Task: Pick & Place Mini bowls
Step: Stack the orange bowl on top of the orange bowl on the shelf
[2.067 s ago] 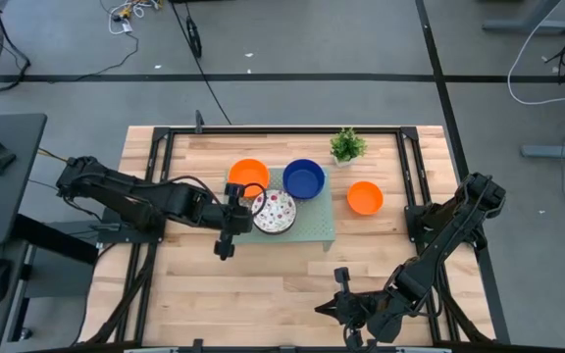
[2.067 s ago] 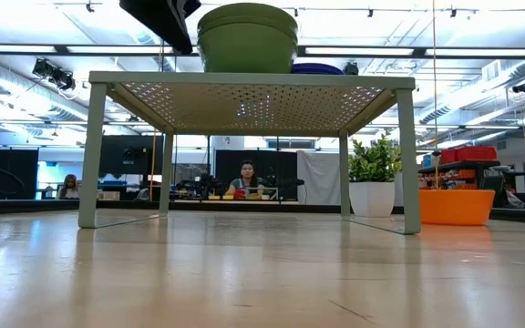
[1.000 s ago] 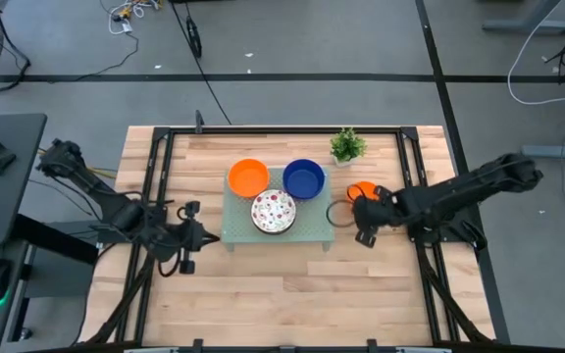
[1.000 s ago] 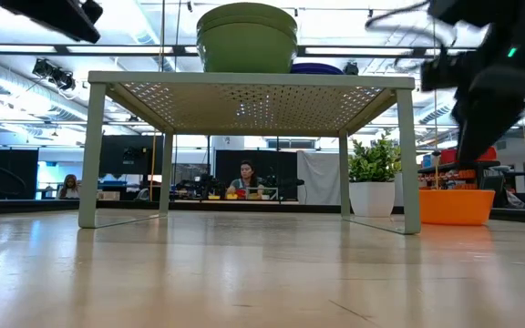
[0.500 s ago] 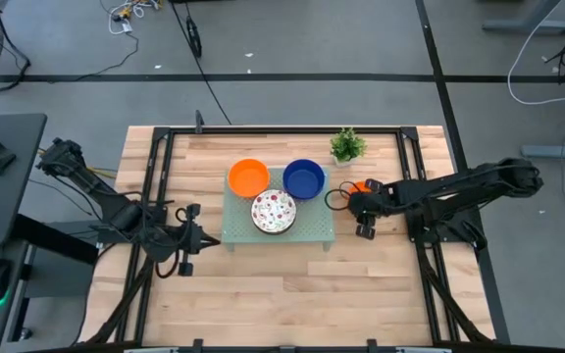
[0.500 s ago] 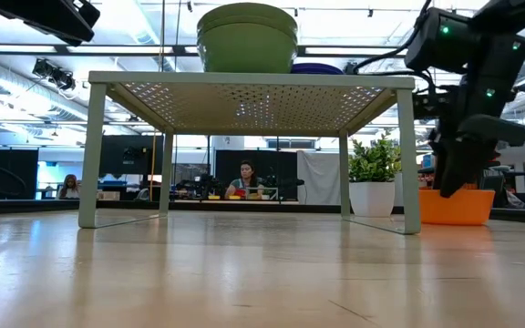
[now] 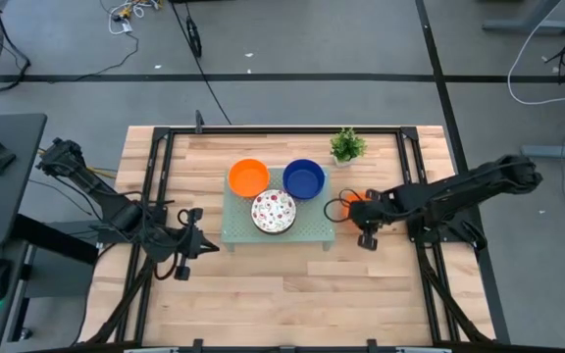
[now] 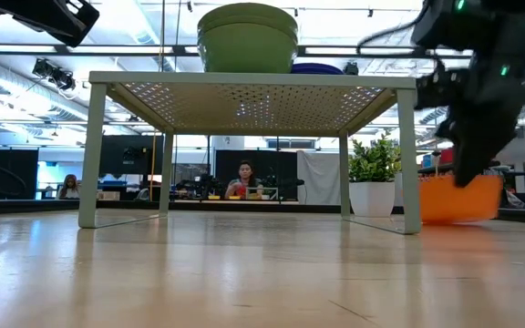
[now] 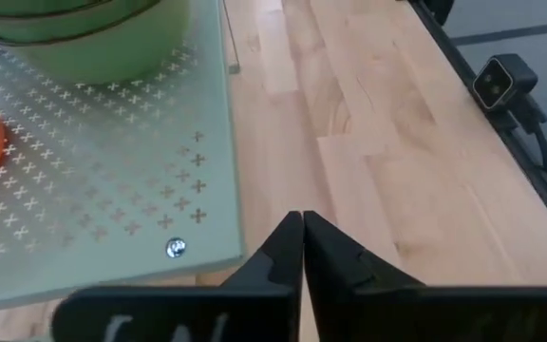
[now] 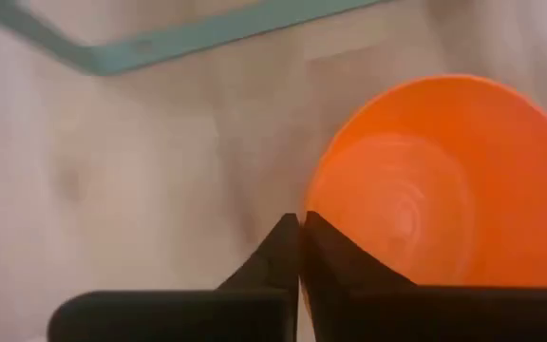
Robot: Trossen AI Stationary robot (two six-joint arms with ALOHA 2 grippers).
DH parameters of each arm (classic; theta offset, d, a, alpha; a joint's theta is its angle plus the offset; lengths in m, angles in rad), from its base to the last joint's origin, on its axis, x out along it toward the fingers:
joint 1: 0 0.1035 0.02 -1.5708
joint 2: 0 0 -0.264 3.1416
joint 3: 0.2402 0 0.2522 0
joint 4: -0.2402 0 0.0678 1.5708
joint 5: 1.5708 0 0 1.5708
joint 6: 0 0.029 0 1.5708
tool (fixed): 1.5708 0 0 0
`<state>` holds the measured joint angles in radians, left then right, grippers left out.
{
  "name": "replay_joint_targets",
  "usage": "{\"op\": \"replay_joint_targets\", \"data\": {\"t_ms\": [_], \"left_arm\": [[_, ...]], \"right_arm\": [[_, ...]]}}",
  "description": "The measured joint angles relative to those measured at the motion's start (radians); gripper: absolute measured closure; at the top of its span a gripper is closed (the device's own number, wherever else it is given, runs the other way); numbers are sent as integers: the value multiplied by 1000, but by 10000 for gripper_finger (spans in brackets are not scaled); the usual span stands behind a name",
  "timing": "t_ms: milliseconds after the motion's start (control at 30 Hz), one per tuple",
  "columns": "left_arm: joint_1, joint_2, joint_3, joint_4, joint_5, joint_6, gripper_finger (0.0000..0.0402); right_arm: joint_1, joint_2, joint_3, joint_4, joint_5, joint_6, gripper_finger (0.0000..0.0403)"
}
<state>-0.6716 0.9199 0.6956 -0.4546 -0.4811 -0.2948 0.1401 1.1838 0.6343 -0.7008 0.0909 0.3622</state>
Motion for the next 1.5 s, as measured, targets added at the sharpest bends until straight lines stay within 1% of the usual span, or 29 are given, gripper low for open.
{"op": "replay_joint_targets", "data": {"t_ms": [100, 200, 300, 433, 500, 567, 667, 800, 867, 933, 1000, 1133, 1267, 1367, 1433, 1500], "left_arm": [[0, 3, 0, 21, 0, 43, 362], [0, 3, 0, 75, 11, 85, 328], [0, 3, 0, 136, 24, 120, 293], [0, 10, 1, 197, 99, 212, 263], [0, 34, 1, 237, 136, 256, 256], [0, 61, 1, 283, 170, 263, 252], [0, 128, 2, 376, 198, 309, 248], [0, 226, 1, 533, 260, 389, 232], [1, 273, 1, 610, 308, 417, 216], [1, 314, 2, 651, 340, 438, 198], [0, 356, 1, 694, 353, 442, 179], [1, 432, 1, 761, 354, 463, 158], [1, 494, 1, 859, 362, 530, 162], [8, 523, 1, 934, 378, 537, 171], [15, 535, 1, 950, 380, 537, 176], [26, 546, 0, 978, 410, 536, 180]], "right_arm": [[84, 0, 82, -85, -79, 147, 392], [190, 0, 151, -93, -175, 288, 398], [313, 10, 206, 27, -235, 390, 397], [465, 68, 250, 307, -247, 403, 399], [512, 123, 269, 452, -244, 358, 400], [536, 198, 299, 571, -243, 274, 400], [536, 323, 375, 640, -268, 105, 400], [512, 485, 519, 630, -310, -163, 401], [499, 548, 591, 595, -316, -282, 401], [483, 599, 661, 549, -315, -373, 401], [471, 632, 710, 498, -296, -427, 401], [446, 671, 771, 495, -283, -522, 401], [427, 678, 779, 499, -284, -582, 401], [418, 678, 779, 510, -285, -611, 401], [412, 678, 779, 519, -291, -633, 401], [409, 678, 779, 527, -292, -647, 401]]}}
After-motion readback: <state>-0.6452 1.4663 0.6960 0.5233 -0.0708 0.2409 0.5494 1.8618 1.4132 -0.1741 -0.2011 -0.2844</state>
